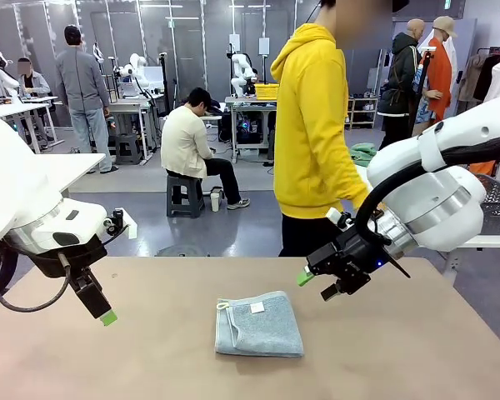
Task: Fold the towels and place them in the basket.
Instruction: Place the folded Towel with hook on the right side of the table.
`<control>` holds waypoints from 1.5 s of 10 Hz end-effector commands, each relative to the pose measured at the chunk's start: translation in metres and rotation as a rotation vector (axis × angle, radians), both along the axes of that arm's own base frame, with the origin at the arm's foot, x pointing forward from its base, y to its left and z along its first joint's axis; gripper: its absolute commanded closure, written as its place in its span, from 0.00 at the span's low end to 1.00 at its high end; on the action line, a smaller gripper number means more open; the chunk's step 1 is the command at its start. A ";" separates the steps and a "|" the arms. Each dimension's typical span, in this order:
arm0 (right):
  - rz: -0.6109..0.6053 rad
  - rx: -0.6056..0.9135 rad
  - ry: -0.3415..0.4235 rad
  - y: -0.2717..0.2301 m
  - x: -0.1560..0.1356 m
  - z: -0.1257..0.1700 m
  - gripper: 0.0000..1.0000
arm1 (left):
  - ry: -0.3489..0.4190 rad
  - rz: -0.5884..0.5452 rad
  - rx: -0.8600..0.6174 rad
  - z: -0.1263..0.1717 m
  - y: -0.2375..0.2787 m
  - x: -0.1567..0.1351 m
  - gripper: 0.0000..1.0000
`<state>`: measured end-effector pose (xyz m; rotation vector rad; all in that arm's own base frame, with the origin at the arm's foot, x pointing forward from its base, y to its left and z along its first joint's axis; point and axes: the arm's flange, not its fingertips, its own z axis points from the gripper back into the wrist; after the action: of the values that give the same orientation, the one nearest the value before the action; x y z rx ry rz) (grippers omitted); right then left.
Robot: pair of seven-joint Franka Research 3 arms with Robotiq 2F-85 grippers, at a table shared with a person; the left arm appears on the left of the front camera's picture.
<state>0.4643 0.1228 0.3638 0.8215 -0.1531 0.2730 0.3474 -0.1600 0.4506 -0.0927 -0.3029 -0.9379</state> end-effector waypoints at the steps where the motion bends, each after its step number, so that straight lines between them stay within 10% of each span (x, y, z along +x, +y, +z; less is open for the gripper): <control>1: 0.015 0.129 -0.021 -0.009 -0.003 -0.020 0.00 | -0.008 0.010 0.009 -0.001 -0.001 0.001 0.00; 15: -0.095 0.107 0.069 0.048 0.028 -0.113 0.00 | -0.008 0.010 0.009 -0.001 -0.001 0.001 0.00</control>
<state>0.4882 0.1650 0.2576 0.9231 -0.1161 0.1479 0.3474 -0.1600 0.4506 -0.0927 -0.3029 -0.9379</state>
